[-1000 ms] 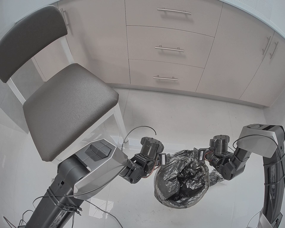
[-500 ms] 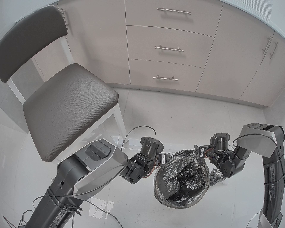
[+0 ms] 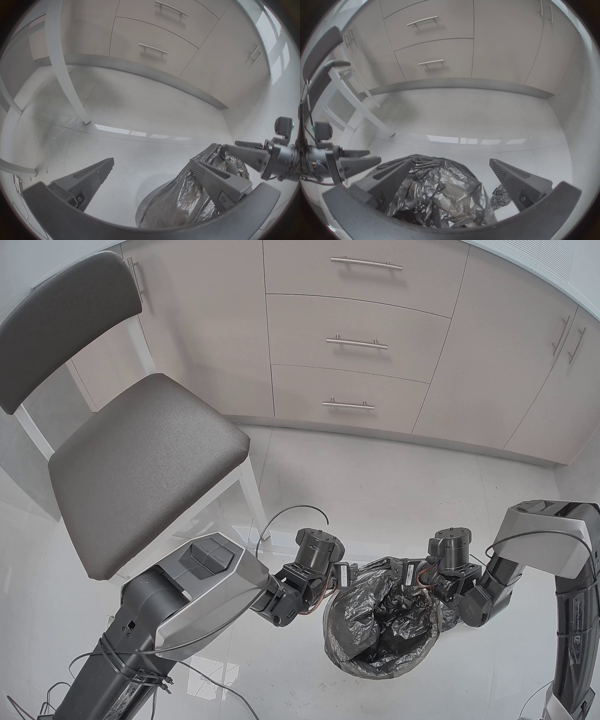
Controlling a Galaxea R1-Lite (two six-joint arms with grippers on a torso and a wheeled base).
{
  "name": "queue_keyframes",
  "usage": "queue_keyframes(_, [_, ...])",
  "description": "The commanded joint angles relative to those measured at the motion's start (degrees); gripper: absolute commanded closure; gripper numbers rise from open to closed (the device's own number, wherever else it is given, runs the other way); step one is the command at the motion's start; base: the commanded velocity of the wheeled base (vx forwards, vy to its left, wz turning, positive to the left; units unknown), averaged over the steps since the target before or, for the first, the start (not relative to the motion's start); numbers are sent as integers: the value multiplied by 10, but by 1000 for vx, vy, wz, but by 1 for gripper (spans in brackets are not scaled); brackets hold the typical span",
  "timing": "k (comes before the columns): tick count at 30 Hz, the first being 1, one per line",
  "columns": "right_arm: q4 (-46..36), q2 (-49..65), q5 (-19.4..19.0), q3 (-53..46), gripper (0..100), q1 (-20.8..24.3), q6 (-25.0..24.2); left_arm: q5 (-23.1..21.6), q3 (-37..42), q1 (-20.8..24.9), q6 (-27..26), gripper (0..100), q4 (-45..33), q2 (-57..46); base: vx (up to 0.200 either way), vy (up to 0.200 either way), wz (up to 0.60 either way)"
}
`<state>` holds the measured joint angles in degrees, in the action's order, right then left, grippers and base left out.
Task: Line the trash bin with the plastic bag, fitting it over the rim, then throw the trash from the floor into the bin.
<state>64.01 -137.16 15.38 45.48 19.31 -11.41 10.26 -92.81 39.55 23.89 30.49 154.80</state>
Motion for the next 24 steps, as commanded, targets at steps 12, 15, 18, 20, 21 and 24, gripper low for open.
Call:
queue_keyframes(12, [1, -47, 1, 18, 0, -11, -3, 0, -1, 0, 0, 0, 0, 2, 0, 0, 0])
queue_keyframes(15, [-1, -53, 1, 25, 0, -24, -2, 0, -1, 0, 0, 0, 0, 2, 0, 0, 0])
queue_keyframes(18, [-2, -54, 1, 27, 0, -38, -2, 0, -1, 0, -1, 0, 0, 2, 0, 0, 0])
queue_keyframes(20, [-3, -56, 0, 28, 0, -48, -1, 0, -1, 0, -1, 0, 0, 2, 0, 0, 0])
queue_keyframes(21, [-4, -58, 0, 29, 0, -53, -1, 0, -1, 0, -1, 0, 0, 2, 0, 0, 0])
queue_keyframes(24, [0, -64, 1, 33, 0, -59, -1, 0, -1, 0, -1, 0, 0, 2, 0, 0, 0])
